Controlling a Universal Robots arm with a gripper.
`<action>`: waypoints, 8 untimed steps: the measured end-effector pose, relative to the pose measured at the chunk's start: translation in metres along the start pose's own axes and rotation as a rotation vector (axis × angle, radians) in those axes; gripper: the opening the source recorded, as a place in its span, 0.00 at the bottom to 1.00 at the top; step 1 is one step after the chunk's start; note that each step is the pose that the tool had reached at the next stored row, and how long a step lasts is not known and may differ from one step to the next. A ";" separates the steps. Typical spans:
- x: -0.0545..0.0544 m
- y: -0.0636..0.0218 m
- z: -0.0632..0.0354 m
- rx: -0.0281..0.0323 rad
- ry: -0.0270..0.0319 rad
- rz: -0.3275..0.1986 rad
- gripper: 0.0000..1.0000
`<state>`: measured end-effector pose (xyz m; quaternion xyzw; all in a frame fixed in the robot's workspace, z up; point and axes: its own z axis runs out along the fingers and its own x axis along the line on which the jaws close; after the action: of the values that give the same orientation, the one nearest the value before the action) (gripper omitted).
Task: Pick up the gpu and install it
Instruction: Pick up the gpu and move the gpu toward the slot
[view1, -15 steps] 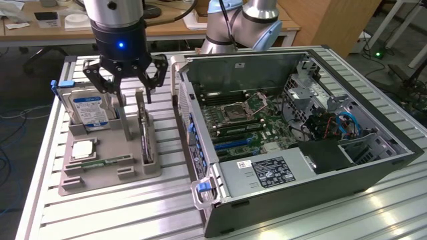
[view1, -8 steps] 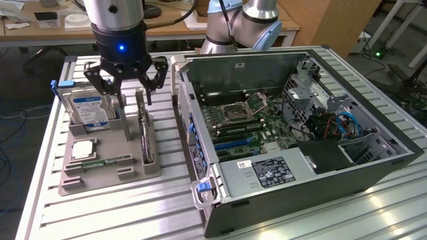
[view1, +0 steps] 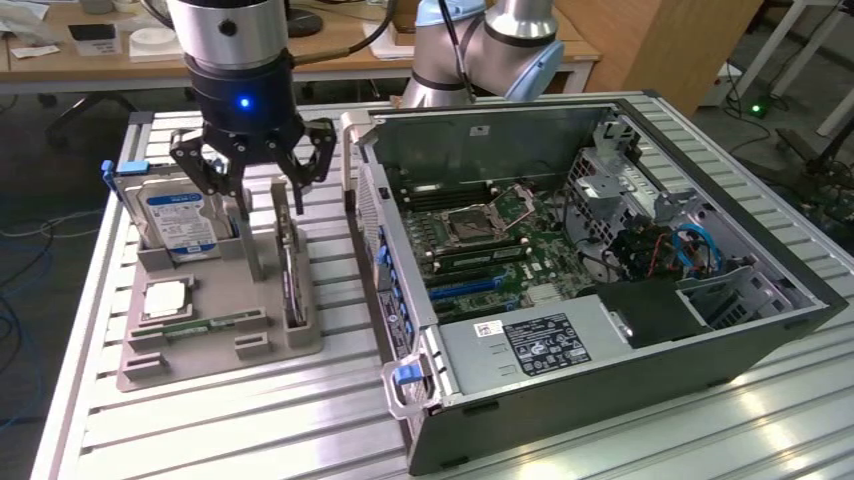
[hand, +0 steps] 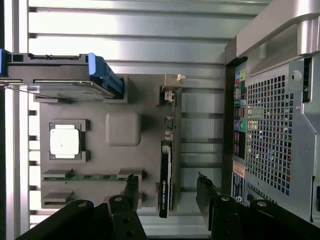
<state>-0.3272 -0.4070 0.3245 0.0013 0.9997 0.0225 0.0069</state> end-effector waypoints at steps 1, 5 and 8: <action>0.000 0.0000 0.0007 0.0000 0.0000 0.000 0.59; 0.000 -0.0002 0.0038 0.0000 0.0000 0.000 0.59; 0.000 -0.0003 0.0063 0.0003 0.0000 0.000 0.59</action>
<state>-0.3272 -0.4070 0.3182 0.0013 0.9997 0.0224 0.0069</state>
